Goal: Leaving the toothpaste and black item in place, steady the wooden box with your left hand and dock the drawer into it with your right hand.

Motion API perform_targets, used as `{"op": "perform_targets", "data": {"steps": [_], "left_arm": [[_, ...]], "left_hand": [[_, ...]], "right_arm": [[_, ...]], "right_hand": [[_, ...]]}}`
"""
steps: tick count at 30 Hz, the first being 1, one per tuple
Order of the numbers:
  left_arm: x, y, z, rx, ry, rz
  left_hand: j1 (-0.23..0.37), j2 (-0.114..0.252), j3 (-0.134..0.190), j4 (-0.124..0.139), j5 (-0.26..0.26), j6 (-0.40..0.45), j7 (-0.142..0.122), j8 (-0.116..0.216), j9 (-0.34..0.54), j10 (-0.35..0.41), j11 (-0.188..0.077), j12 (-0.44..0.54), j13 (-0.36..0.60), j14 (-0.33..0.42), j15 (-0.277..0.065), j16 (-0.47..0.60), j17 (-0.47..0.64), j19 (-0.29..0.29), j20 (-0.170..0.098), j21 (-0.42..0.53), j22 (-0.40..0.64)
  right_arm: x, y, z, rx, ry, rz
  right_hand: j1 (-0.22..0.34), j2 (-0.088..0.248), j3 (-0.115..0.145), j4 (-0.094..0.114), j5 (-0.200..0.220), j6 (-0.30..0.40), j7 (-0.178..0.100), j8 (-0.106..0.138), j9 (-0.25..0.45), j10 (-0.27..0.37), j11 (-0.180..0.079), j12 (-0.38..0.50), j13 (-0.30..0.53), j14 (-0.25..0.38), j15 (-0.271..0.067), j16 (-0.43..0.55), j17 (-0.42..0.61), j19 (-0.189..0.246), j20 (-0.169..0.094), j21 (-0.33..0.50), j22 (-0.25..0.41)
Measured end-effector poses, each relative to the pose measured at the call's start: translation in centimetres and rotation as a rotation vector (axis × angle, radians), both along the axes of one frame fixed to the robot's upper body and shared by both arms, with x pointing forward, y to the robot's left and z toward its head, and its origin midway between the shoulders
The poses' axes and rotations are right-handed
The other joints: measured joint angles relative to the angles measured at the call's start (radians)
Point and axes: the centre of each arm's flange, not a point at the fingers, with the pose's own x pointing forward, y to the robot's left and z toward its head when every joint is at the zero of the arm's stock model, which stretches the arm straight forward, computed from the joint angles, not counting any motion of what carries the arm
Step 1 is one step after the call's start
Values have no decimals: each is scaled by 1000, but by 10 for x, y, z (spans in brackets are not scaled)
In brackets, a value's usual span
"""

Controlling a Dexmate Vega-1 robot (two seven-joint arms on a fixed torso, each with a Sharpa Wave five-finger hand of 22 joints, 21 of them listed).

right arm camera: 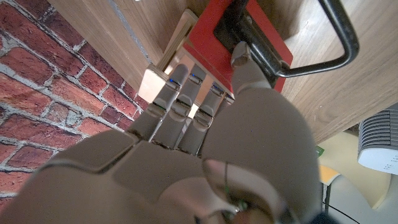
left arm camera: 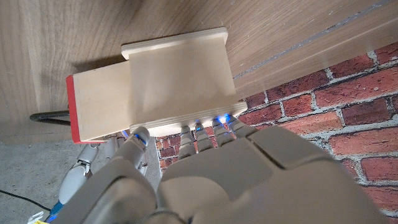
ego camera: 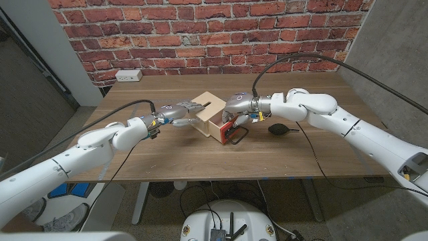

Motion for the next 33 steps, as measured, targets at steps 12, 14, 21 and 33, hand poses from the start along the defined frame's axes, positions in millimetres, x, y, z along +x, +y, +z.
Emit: {"op": "perform_targets", "data": {"steps": [12,14,21,33], "left_arm": [[1,-1,0,-2,-2,2],[1,-2,1,-2,-3,2],[1,-2,0,-4,-2,1],[2,-3,-1,-5,1,2]], "left_hand": [[0,0,0,0,0,10,-1,0,0,5,5,0,0,0,0,0,0,2,-2,0,0],[0,0,0,0,0,10,-1,0,0,5,5,0,0,0,0,0,0,4,-4,0,0],[3,3,4,-4,0,11,-1,0,1,11,0,0,0,0,0,0,0,9,-1,-1,-1],[5,5,7,-7,0,20,1,5,6,16,5,0,0,11,0,0,0,15,-4,4,0]], "right_arm": [[4,5,-2,14,-9,-6],[4,5,-2,17,-13,-9],[6,7,-4,19,-18,-16],[5,8,-3,14,-40,-30]], "right_hand": [[0,0,0,0,-3,-7,-3,0,0,-5,-5,-1,-1,-12,6,0,0,0,0,8,0],[0,0,0,0,0,-7,-3,0,0,-9,-1,-1,-2,-12,6,0,0,-2,-2,9,0],[-25,26,0,0,1,-33,-7,-8,16,-29,-4,-2,-8,-41,16,0,5,-8,0,14,-5],[-27,-16,11,66,3,-106,-1,-16,25,-102,-5,-12,-21,-105,40,-9,-8,-25,0,9,-13]]}}
